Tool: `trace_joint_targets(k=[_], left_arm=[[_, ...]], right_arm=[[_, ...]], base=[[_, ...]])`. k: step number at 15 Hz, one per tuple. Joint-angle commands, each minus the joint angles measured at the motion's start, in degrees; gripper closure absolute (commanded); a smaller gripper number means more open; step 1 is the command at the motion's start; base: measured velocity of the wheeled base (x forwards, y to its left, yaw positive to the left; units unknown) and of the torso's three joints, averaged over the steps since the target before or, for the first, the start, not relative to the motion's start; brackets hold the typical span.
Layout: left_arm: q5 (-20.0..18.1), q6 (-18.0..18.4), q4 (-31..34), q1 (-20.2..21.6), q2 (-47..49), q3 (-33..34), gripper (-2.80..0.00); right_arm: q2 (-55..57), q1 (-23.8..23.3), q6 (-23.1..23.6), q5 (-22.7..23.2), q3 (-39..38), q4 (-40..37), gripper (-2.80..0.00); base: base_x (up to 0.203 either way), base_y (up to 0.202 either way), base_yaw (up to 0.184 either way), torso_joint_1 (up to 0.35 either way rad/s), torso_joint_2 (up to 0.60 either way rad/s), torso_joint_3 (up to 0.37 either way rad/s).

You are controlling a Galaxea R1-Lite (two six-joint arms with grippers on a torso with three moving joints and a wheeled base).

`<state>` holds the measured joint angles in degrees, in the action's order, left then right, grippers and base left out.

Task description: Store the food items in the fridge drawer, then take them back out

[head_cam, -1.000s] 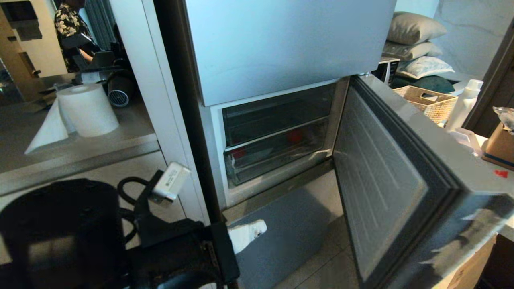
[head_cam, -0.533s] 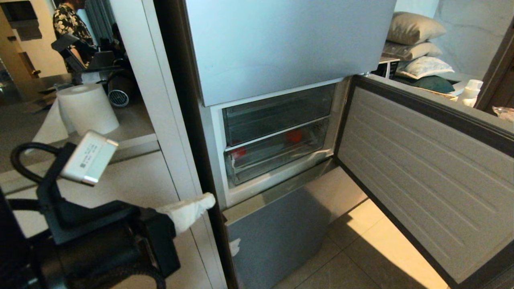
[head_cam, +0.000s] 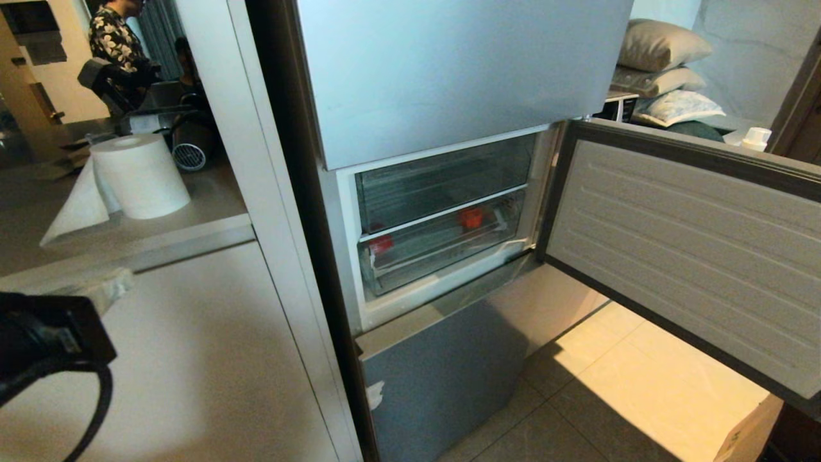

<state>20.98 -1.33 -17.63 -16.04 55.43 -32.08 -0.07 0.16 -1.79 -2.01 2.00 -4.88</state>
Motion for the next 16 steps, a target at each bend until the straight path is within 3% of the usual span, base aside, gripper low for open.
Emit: trace_joint_targets(k=[1, 2, 4, 6, 8, 10, 12, 14, 16], left_arm=[[0.3, 0.9, 0.3, 15.0, -8.5, 6.1, 0.00], [0.2, 2.0, 0.5, 19.0, -13.5, 11.0, 0.00], [-1.8, 4.2, 1.1, 21.3, -22.5, 20.5, 0.00], [-11.3, 6.1, 2.4, 22.0, -30.4, 28.8, 0.00], [-17.7, 6.3, 10.3, 22.4, -38.2, 30.8, 0.00], [-20.4, 3.1, 16.1, 23.0, -39.3, 32.0, 0.00], [-21.9, 4.0, 18.6, 21.8, -39.2, 31.8, 0.00], [-22.5, 4.7, 18.6, 15.4, -41.2, 31.8, 0.00], [-22.8, 6.6, 18.5, 14.5, -45.3, 31.9, 0.00]], right_arm=[[0.1, 0.0, -0.1, 0.0, 0.0, 0.0, 0.00], [0.1, 0.0, 0.0, 0.0, 0.0, 0.0, 0.00], [0.1, 0.0, -0.1, 0.0, 0.0, 0.0, 0.00], [0.1, 0.0, 0.0, 0.0, 0.0, 0.0, 0.00], [0.1, 0.0, -0.1, 0.0, -0.1, 0.0, 0.00], [0.1, 0.0, -0.1, 0.0, -0.1, 0.0, 0.00], [0.1, 0.0, -0.1, 0.0, -0.1, 0.0, 0.00], [0.1, 0.0, -0.1, 0.0, -0.1, 0.0, 0.00], [0.1, 0.0, -0.1, 0.0, -0.1, 0.0, 0.00]], base=[[0.000, 0.000, 0.000, 0.000, 0.00, 0.000], [0.000, 0.000, 0.000, 0.000, 0.00, 0.000], [0.000, 0.000, 0.000, 0.000, 0.00, 0.000], [0.000, 0.000, 0.000, 0.000, 0.00, 0.000], [0.000, 0.000, 0.000, 0.000, 0.00, 0.000], [0.000, 0.000, 0.000, 0.000, 0.00, 0.000], [0.000, 0.000, 0.000, 0.000, 0.00, 0.000], [0.000, 0.000, 0.000, 0.000, 0.00, 0.000], [0.000, 0.000, 0.000, 0.000, 0.00, 0.000]])
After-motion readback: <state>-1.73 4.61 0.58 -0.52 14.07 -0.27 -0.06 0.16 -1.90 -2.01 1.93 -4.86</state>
